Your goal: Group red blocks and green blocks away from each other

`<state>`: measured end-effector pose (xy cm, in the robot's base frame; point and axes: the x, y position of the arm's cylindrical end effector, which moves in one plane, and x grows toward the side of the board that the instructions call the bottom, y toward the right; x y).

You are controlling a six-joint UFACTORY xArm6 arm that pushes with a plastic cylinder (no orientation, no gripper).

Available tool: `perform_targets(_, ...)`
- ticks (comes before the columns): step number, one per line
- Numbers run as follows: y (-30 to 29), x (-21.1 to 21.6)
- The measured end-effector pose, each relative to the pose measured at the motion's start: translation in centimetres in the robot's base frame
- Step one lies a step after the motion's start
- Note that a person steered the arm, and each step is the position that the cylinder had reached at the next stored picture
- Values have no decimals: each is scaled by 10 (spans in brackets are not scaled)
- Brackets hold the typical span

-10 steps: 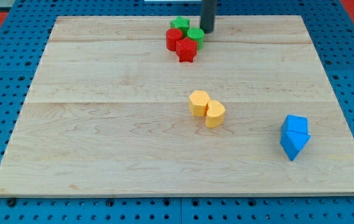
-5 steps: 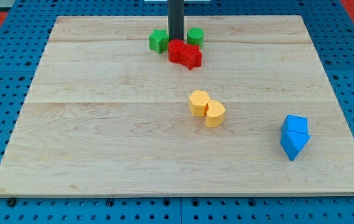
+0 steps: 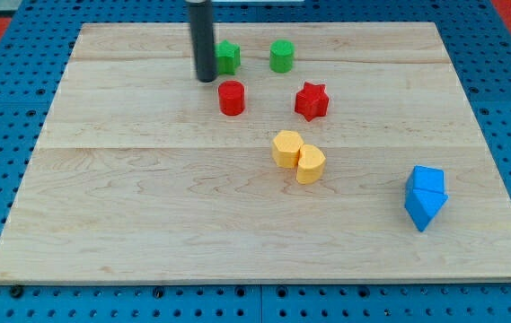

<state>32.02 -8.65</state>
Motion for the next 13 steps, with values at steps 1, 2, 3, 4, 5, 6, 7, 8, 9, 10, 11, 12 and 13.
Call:
perform_targets(1, 13, 31)
perform_targets(2, 97, 27)
perform_targets(3, 180, 27)
perform_targets(4, 113, 35)
perform_targets(5, 76, 37)
perform_targets(6, 118, 63)
perform_targets(7, 163, 73)
perform_targets(8, 175, 79)
perform_targets(9, 156, 109)
perform_targets(10, 189, 129)
perform_targets(11, 224, 80)
perform_targets(12, 235, 46)
perform_targets(13, 160, 34)
